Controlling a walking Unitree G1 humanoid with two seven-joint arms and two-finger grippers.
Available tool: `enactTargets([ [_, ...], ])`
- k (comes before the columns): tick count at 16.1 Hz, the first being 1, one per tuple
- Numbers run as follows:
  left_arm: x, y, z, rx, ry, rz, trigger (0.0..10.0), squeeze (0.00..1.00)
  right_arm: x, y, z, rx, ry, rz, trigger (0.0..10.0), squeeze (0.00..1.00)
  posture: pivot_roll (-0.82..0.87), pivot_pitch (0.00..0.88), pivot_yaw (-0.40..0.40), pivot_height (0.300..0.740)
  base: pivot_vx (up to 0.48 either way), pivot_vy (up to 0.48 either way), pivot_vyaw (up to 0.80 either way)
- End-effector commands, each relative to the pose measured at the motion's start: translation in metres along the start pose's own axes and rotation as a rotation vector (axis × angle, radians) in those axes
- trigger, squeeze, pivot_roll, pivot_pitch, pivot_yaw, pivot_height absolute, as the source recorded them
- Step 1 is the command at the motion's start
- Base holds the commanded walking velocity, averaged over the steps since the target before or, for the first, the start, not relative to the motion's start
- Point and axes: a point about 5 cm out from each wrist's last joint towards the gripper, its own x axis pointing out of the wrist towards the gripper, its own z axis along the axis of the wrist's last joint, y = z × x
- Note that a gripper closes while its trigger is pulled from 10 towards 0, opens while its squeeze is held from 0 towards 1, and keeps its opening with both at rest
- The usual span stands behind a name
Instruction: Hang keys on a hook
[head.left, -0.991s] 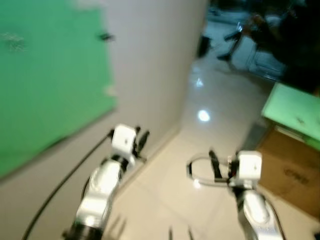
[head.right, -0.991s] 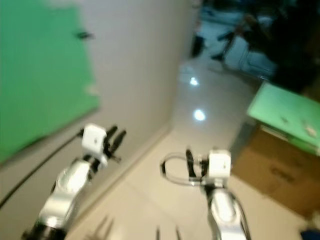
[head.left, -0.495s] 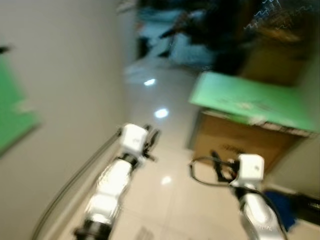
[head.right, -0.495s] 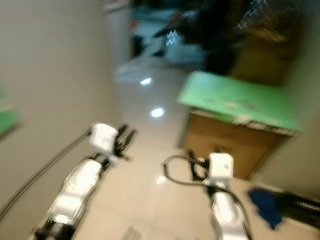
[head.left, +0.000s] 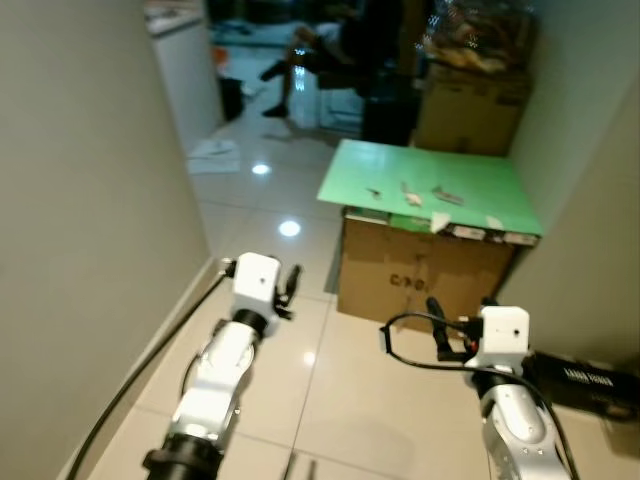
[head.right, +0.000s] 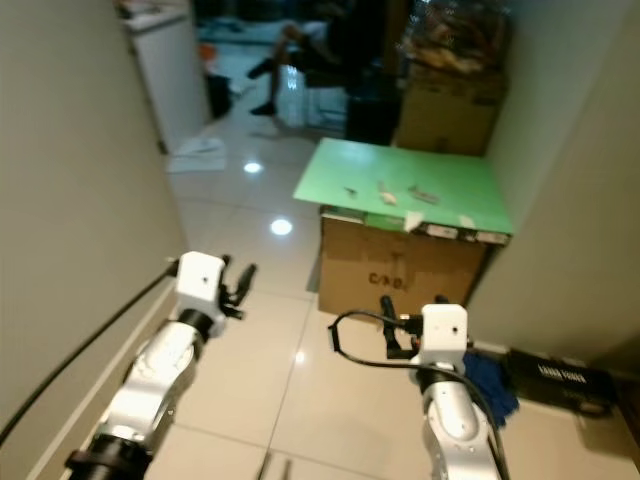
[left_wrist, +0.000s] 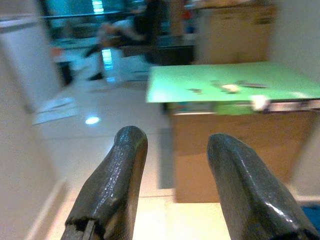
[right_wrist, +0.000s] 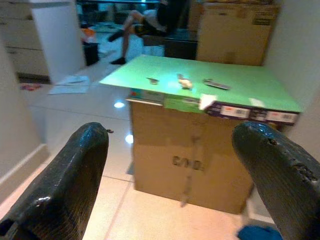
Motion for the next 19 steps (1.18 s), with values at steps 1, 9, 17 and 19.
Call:
enactTargets([
  [1, -0.001, 0.015, -0.009, 0.0, 0.053, 0.095, 10.0, 1.0, 0.0, 0.003, -0.002, 0.025, -0.001, 0.012, 10.0, 1.0, -0.15, 0.0, 0.003, 0.74, 0.0, 0.0, 0.0],
  [9, -0.008, 0.012, -0.004, -0.158, -0.018, -0.062, 10.0, 1.0, -0.014, -0.022, -0.016, 0.062, 0.004, -0.116, 10.0, 1.0, -0.14, 0.0, 0.007, 0.74, 0.0, 0.0, 0.0],
  [17, -0.004, 0.0, 0.004, -0.132, -0.063, -0.141, 10.0, 0.0, -0.003, -0.016, -0.008, 0.032, 0.002, -0.08, 10.0, 0.0, -0.16, 0.0, 0.001, 0.74, 0.284, -0.216, 0.0],
  [19, -0.006, -0.002, 0.004, -0.136, -0.064, -0.142, 10.0, 0.0, -0.003, -0.015, -0.007, 0.031, -0.008, -0.073, 10.0, 0.0, -0.15, 0.0, -0.002, 0.74, 0.409, -0.247, 0.0],
])
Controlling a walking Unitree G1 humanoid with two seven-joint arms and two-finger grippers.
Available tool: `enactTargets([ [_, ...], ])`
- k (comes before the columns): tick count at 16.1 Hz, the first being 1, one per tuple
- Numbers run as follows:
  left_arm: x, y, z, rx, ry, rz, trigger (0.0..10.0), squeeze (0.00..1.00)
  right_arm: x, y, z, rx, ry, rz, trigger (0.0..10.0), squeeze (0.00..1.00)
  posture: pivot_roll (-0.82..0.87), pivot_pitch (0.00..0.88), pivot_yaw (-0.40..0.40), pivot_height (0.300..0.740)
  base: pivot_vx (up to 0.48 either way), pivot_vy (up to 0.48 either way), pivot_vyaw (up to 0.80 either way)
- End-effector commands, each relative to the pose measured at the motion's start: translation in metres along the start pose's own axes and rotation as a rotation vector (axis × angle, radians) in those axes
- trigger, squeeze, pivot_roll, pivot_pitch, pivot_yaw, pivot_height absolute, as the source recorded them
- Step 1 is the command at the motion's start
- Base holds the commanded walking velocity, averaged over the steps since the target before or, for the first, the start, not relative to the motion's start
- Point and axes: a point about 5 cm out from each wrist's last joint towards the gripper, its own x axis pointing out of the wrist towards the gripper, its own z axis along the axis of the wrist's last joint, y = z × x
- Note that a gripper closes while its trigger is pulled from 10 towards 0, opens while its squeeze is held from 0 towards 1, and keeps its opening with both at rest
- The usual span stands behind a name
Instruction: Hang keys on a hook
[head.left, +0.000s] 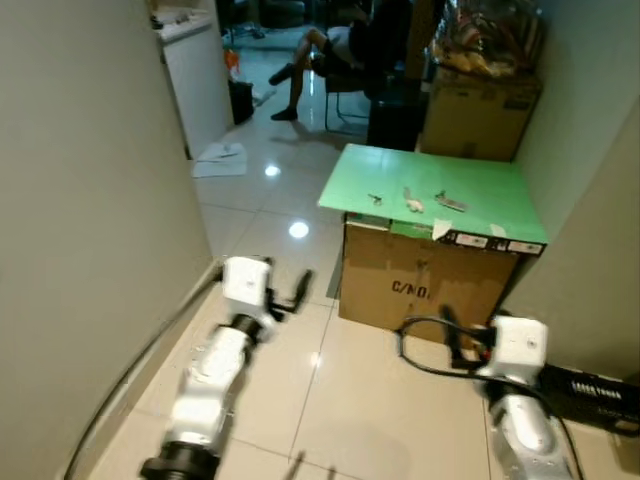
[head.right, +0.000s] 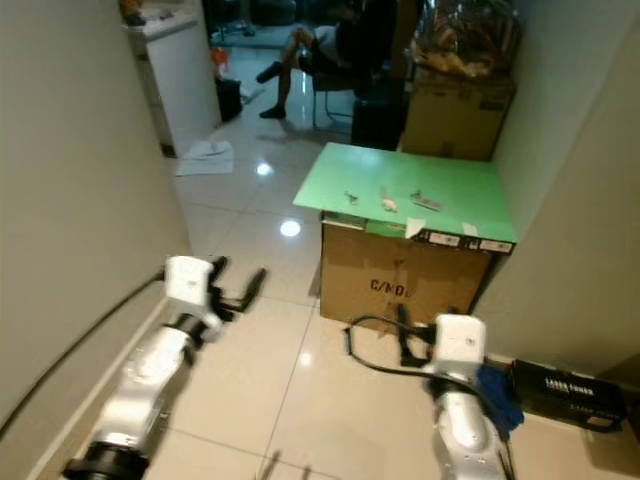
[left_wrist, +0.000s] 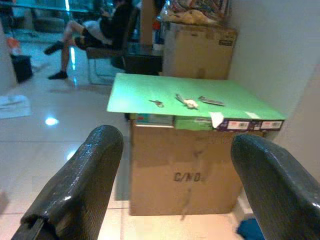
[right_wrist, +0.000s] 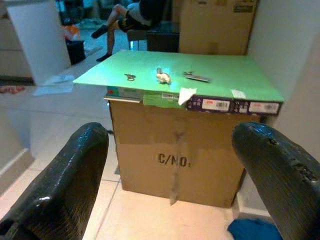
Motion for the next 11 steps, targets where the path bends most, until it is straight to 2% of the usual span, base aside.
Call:
enactTargets([
  [1, -0.0026, 0.0094, 0.005, 0.021, -0.015, 0.028, 10.0, 0.0, 0.003, 0.0073, 0.006, 0.011, -0.024, 0.021, 10.0, 0.0, -0.15, 0.0, -0.002, 0.74, 0.409, -0.247, 0.0],
  [3, -0.0029, 0.0078, 0.0039, 0.025, -0.011, 0.023, 10.0, 0.0, 0.0027, 0.0093, 0.0063, 0.011, -0.026, 0.025, 10.0, 0.0, -0.16, 0.0, 0.002, 0.74, 0.411, -0.244, 0.0],
  [11, 0.0015, 0.0142, 0.0023, 0.035, 0.01, 0.073, 10.0, 0.0, -0.0039, 0.0121, 0.0004, 0.015, -0.001, 0.03, 10.0, 0.0, -0.16, 0.0, 0.016, 0.74, 0.468, 0.0, 0.0],
])
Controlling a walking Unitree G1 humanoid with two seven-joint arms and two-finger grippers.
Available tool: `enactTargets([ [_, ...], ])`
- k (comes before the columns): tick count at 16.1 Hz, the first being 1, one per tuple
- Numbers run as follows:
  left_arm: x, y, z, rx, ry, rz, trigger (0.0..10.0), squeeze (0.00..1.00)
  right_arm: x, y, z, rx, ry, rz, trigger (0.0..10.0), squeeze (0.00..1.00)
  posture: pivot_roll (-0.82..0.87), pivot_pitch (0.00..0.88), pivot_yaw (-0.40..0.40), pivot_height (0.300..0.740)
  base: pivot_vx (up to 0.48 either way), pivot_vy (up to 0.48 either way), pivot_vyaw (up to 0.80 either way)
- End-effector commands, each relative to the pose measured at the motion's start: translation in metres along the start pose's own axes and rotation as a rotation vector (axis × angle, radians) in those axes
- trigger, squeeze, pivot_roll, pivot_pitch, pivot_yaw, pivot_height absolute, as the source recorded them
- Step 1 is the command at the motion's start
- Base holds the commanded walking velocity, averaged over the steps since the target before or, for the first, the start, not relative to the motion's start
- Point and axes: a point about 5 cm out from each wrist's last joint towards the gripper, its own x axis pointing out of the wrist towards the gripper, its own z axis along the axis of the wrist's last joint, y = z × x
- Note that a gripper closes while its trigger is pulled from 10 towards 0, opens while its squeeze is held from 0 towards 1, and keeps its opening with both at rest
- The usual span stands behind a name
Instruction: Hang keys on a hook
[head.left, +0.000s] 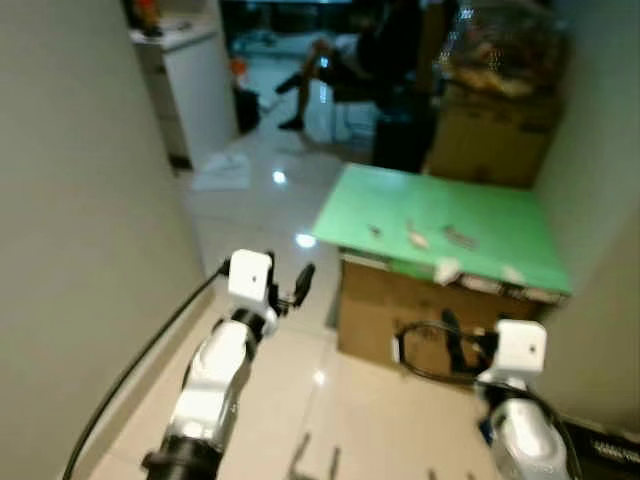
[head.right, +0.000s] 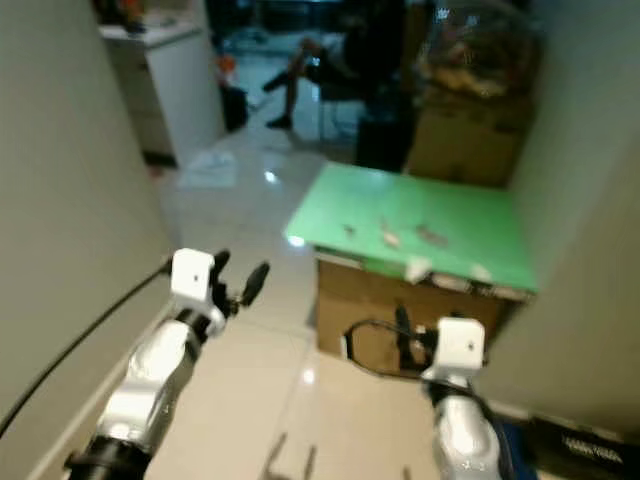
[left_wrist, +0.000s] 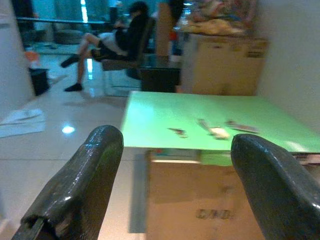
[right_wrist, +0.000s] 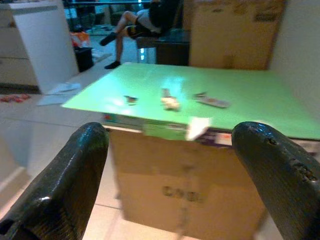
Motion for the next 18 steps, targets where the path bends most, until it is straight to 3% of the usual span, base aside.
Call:
enactTargets([
  [1, 0.002, 0.002, 0.0, 0.004, 0.008, 0.014, 10.0, 0.0, 0.001, -0.001, 0.002, -0.005, -0.004, 0.003, 10.0, 0.0, -0.17, 0.0, 0.016, 0.74, 0.48, 0.0, 0.0],
  [9, 0.005, -0.007, 0.001, 0.048, 0.001, -0.041, 10.0, 0.0, 0.003, 0.001, 0.003, -0.007, -0.002, 0.013, 10.0, 0.0, -0.16, 0.0, 0.018, 0.74, 0.48, 0.0, 0.0],
  [18, 0.008, -0.016, 0.002, 0.075, -0.01, -0.094, 10.0, 0.0, 0.006, -0.002, 0.001, -0.009, 0.008, 0.017, 10.0, 0.0, -0.16, 0.0, 0.019, 0.74, 0.48, 0.0, -0.75],
])
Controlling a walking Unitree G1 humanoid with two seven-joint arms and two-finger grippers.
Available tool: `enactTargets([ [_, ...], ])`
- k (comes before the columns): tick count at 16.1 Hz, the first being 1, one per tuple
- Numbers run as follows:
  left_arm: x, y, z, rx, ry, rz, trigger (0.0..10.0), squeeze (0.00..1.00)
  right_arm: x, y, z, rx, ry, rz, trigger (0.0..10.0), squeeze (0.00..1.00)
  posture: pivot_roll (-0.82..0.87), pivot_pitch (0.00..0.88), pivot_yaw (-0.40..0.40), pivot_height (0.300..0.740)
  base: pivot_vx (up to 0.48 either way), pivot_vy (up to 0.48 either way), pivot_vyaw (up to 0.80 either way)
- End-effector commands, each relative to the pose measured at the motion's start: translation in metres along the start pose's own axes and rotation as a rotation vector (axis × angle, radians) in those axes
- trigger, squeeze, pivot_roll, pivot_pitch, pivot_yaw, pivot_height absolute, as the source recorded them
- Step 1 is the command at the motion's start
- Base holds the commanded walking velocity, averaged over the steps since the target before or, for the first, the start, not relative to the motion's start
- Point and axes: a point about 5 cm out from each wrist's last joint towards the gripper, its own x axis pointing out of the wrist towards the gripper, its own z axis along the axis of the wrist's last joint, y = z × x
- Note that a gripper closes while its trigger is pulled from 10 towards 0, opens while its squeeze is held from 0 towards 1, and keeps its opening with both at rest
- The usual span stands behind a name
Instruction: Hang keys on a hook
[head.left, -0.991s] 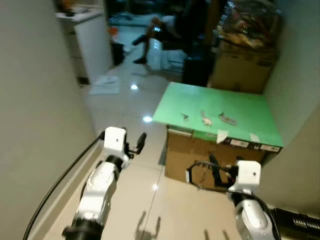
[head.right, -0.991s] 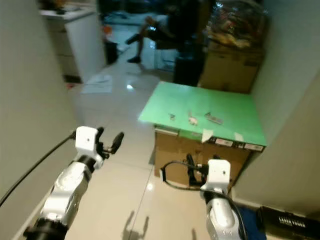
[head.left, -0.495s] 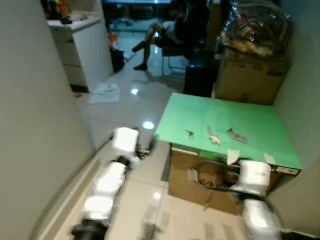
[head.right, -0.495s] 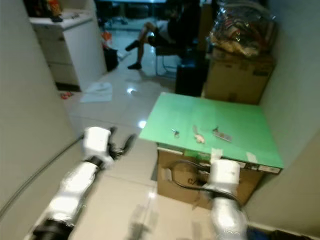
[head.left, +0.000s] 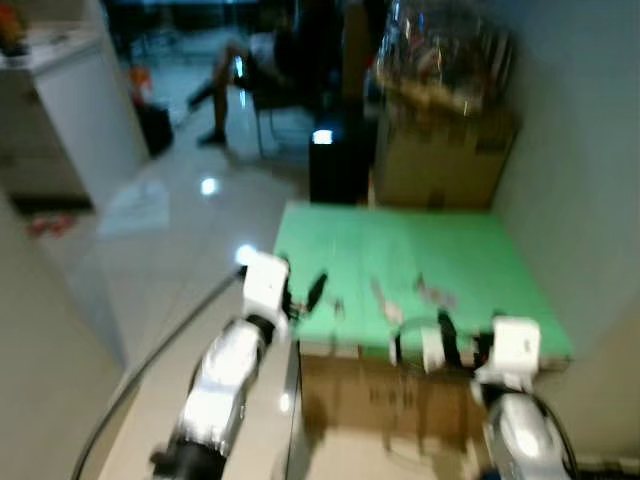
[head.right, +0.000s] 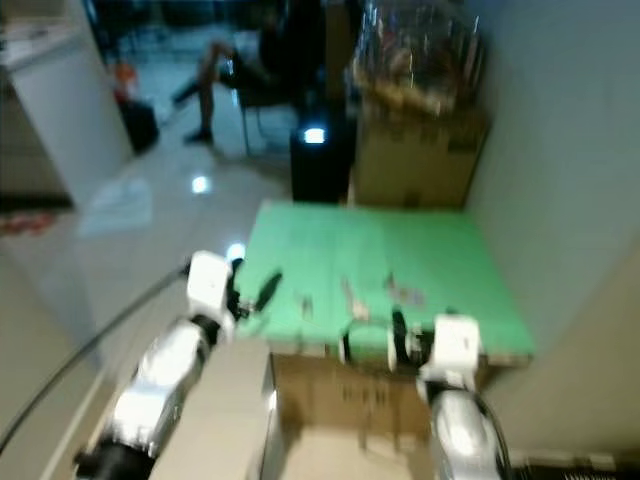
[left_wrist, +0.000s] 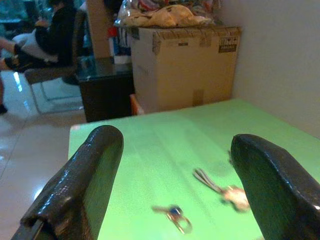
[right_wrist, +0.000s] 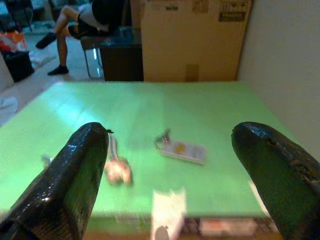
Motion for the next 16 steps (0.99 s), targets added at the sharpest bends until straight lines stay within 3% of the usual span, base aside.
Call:
enactTargets([
  [1, 0.001, 0.0, 0.003, 0.019, -0.01, -0.018, 10.0, 0.0, -0.001, 0.003, -0.002, 0.015, 0.006, 0.01, 10.0, 0.0, -0.17, 0.0, 0.018, 0.74, 0.48, 0.0, -0.74],
  [5, -0.001, -0.006, 0.0, 0.015, -0.005, -0.049, 10.0, 0.0, -0.003, 0.003, -0.003, 0.019, 0.008, 0.006, 10.0, 0.0, -0.17, 0.0, 0.02, 0.74, 0.48, 0.0, -0.74],
  [7, -0.001, -0.008, -0.005, 0.064, 0.04, -0.045, 10.0, 0.0, -0.007, 0.002, -0.007, 0.031, 0.021, -0.015, 10.0, 0.0, -0.17, 0.0, 0.022, 0.74, 0.33, 0.0, -0.54],
  [12, 0.016, 0.01, -0.019, 0.057, 0.156, 0.065, 10.0, 0.0, -0.012, 0.012, -0.015, 0.044, 0.065, 0.052, 10.0, 0.0, -0.18, 0.0, 0.02, 0.74, 0.0, 0.0, 0.0],
  [16, 0.022, -0.022, -0.05, 0.077, 0.327, -0.07, 10.0, 0.0, -0.023, 0.019, -0.021, 0.042, 0.115, 0.095, 10.0, 0.0, -0.21, 0.032, 0.019, 0.74, 0.0, 0.0, 0.0],
])
